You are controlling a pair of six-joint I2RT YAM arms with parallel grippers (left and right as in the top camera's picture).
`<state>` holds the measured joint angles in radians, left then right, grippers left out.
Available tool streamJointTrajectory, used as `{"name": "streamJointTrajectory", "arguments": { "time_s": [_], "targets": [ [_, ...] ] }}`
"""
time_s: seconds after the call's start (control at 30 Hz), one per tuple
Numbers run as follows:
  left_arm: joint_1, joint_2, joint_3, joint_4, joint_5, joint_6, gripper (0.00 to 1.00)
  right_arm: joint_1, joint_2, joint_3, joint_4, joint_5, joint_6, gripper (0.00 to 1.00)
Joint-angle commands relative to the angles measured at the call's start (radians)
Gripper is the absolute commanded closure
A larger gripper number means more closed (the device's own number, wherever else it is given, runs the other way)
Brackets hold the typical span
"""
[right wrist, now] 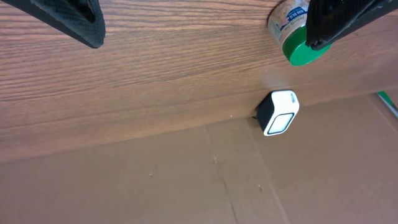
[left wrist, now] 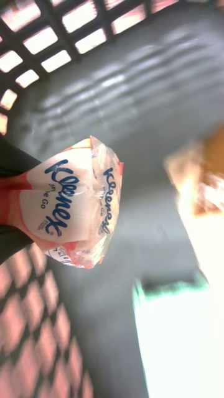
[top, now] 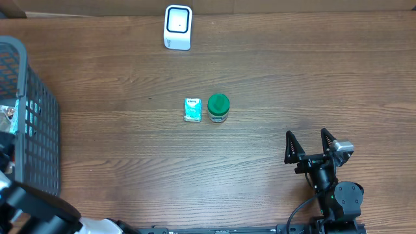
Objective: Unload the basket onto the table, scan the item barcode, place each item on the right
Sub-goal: 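Grasp the orange Kleenex tissue pack in the basket with left gripper, then place the orange tissue pack left of the teal pack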
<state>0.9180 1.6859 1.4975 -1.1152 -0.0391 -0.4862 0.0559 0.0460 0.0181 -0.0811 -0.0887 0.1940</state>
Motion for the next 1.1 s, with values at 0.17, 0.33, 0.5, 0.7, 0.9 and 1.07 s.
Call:
{"name": "streamJointTrajectory", "arguments": {
  "time_s": [0.17,0.33,0.5,0.7,0.9,1.07],
  "targets": [
    [-0.07,-0.284,0.228,0.002,0.291,0.007,0.96,0.006,-0.002,-0.01,0.005,0.008,-0.005,0.0],
    [-0.23,-0.446,0.228,0.046,0.264,0.008,0.96,0.006,-0.002,-0.01,0.005,0.008,-0.005,0.0],
    [-0.464,-0.504,0.222,-0.006,0.189,0.031,0.96,0.006,-0.002,-0.01,0.005,0.008,-0.005,0.0],
    [-0.756,-0.47,0.129,-0.027,0.065,0.037,0.96,0.006,-0.002,-0.01,0.005,0.008,-0.005,0.0],
    [-1.0,-0.371,-0.079,0.083,0.045,0.033,0.96,0.006,-0.002,-0.01,0.005,0.008,-0.005,0.0],
    [-1.118,-0.232,-0.181,0.154,0.029,-0.025,0.96,0.006,-0.002,-0.01,0.005,0.008,-0.005,0.0]
  ]
}}
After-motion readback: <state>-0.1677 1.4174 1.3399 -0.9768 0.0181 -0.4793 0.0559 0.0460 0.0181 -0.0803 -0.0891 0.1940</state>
